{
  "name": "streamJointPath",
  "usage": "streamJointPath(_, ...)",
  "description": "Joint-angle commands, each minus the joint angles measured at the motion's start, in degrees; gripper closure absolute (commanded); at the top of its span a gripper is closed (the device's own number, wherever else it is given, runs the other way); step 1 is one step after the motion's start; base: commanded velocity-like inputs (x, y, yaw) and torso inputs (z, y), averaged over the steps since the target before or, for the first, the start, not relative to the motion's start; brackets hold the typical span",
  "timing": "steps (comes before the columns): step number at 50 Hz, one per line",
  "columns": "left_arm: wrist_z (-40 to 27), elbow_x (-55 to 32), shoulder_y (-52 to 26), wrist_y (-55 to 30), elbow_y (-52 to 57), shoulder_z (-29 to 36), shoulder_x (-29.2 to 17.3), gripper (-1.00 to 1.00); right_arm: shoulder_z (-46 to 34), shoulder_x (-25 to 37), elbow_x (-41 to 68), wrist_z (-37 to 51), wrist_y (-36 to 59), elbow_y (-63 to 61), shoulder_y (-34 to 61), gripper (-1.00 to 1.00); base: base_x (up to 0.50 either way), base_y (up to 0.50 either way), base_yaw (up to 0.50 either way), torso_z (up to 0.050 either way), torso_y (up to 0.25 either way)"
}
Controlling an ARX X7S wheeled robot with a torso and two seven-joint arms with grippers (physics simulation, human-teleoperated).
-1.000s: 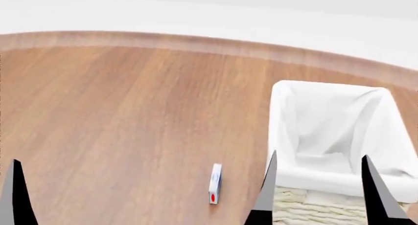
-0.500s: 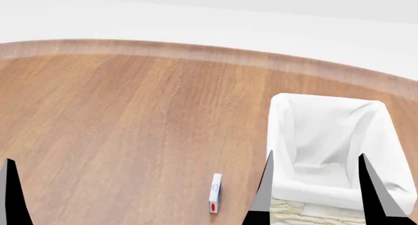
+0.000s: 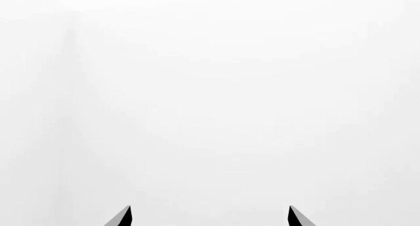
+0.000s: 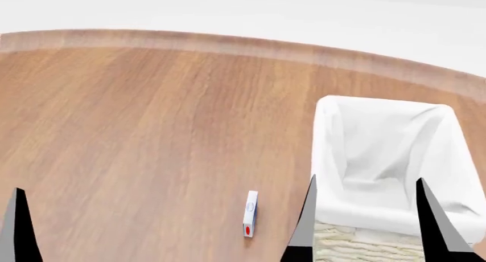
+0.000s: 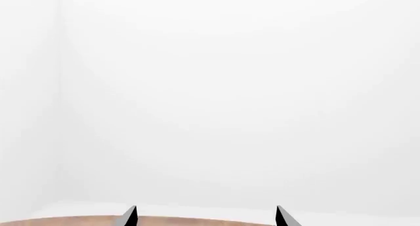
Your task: Pick up the ketchup, and put it in the basket.
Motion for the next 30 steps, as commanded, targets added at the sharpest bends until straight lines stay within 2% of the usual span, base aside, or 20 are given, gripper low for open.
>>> streamJointPath(1,-0.6,0.4,-0.1,-0.2,-0.2,1.0,-0.9,-1.00,-0.2,0.5,0.5,0.6,0.0,-0.2,0.2,-1.00,0.00,0.00,0.00,0.046,-0.154)
streamJointPath(30,-3.1,-1.6,-1.2,-0.5,-0.6,1.7,-2.4,-1.00,-0.4,1.9,1.7,2.0,-0.5,-0.2,0.4,-1.00,0.00,0.00,0.00,0.046,-0.150)
